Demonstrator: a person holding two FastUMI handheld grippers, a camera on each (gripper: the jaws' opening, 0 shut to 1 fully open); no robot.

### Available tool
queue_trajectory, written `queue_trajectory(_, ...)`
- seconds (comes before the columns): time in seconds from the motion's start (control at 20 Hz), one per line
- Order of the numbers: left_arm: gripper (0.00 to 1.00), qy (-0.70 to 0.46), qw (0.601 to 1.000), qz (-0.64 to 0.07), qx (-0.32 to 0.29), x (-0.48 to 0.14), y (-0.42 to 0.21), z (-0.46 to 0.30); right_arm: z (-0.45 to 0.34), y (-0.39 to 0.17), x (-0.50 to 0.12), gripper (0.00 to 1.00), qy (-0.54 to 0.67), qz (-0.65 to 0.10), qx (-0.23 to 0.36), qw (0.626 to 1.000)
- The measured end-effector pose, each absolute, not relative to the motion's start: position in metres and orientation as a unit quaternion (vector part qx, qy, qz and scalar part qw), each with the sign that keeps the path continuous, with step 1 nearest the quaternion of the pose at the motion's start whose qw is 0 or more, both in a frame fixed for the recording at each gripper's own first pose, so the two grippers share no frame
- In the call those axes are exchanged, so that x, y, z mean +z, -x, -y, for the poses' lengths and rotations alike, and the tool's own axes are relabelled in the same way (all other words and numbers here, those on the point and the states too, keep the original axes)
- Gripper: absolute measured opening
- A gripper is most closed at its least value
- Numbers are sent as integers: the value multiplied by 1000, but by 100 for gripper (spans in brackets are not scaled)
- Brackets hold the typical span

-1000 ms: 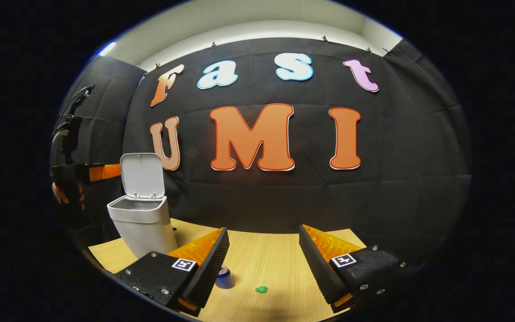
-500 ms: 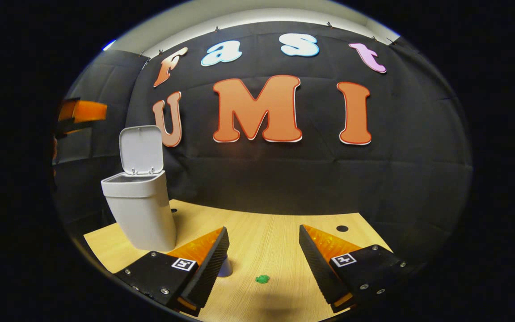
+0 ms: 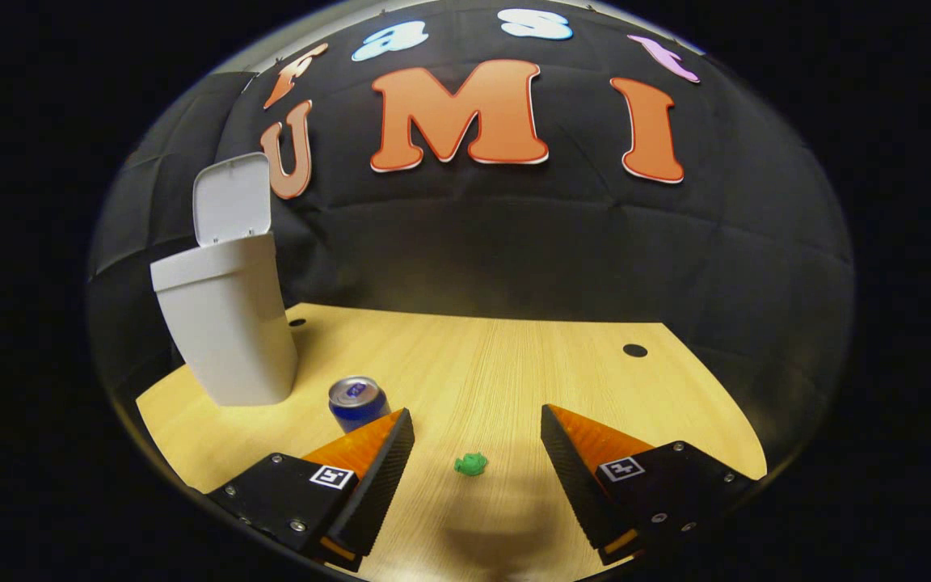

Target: Press the lid of the desktop garbage bin to open it, pick up the crumpled paper on the desktop and throw it into the bin, then pick up the pop can on the desktop and drop it into the bin, and finally close the garbage bin lid.

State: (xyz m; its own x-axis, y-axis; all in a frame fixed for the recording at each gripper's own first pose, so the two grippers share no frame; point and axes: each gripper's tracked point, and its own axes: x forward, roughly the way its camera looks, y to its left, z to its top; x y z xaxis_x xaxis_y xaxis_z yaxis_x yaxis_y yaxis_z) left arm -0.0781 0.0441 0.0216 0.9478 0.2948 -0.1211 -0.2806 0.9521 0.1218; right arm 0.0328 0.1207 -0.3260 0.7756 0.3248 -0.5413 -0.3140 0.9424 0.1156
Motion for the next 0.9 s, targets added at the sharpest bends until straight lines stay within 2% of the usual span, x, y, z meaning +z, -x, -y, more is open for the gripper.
queue_trajectory(0.5,95,-72,975,-118,172,4,100,-51,-139,-45,-411,94,23,-359,167,918)
queue_trajectory(0.8,95,-68,972,-143,175,-11,103,-55,-143,-37,-434,95,27,-397,169,902)
queue_trajectory(0.9,95,-68,971,-149,174,-15,103,-55,-144,-34,-438,92,30,-401,168,900)
